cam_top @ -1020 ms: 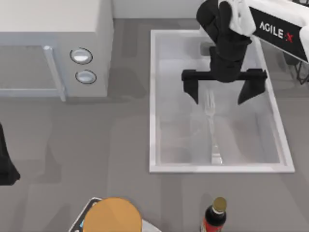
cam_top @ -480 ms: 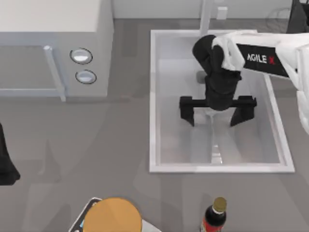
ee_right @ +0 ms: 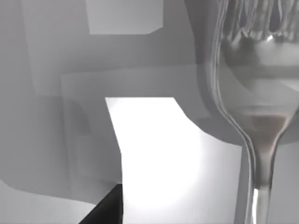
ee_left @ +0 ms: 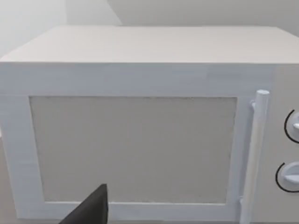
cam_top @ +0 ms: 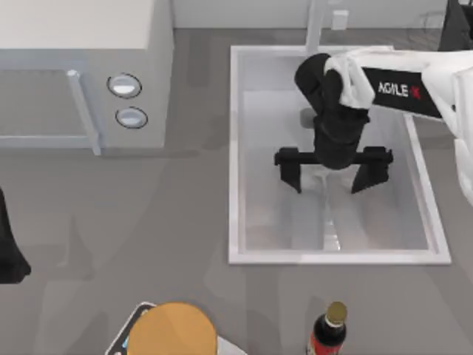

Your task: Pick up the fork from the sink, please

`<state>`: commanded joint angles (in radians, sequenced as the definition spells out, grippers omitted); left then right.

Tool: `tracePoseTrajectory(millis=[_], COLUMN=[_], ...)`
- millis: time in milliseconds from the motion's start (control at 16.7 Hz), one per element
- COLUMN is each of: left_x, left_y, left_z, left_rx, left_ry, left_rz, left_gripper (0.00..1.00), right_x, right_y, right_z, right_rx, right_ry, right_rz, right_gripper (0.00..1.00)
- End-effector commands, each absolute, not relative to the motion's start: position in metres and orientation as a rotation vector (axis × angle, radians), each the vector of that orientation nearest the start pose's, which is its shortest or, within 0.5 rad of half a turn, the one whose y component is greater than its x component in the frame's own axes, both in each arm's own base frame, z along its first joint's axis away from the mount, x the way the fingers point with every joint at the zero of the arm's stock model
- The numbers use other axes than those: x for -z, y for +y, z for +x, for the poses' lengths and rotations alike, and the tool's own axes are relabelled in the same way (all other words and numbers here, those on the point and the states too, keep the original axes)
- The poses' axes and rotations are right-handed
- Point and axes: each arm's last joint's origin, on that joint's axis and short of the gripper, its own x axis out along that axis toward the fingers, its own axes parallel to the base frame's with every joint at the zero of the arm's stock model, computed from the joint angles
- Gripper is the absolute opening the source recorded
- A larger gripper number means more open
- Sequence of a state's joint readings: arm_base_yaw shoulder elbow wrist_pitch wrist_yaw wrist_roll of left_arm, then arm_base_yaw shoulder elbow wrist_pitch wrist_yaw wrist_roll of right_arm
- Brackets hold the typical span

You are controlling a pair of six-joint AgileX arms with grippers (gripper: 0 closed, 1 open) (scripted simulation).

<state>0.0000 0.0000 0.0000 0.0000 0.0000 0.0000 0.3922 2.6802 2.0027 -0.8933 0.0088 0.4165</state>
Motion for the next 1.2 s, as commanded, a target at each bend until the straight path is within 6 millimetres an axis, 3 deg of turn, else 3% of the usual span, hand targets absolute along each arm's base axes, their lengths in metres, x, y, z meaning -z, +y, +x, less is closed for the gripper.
tracePoseTrajectory(millis=[480,960,1020,1200], left_x=[-0.160,-0.160,-0.160,-0.160], left_y=[-0.001,-0.001,-0.001,-0.001], left_z=[0.106,0.106,0.106,0.106], left_rx=[0.000,0.000,0.000,0.000], left_ry=[0.000,0.000,0.000,0.000], left_rz=[0.000,0.000,0.000,0.000], left_gripper=[1.00,1.00,1.00,1.00], right_x=[-0.011,-0.011,-0.035,-0.046], right_y=[0.193,0.193,0.192,0.194], right_z=[0.451,0.451,0.456,0.459], right_rx=[0.008,0.008,0.002,0.001], right_ry=[1.571,1.571,1.527,1.523], right_rz=[0.008,0.008,0.002,0.004], right_gripper=[0.02,0.00,0.00,0.00])
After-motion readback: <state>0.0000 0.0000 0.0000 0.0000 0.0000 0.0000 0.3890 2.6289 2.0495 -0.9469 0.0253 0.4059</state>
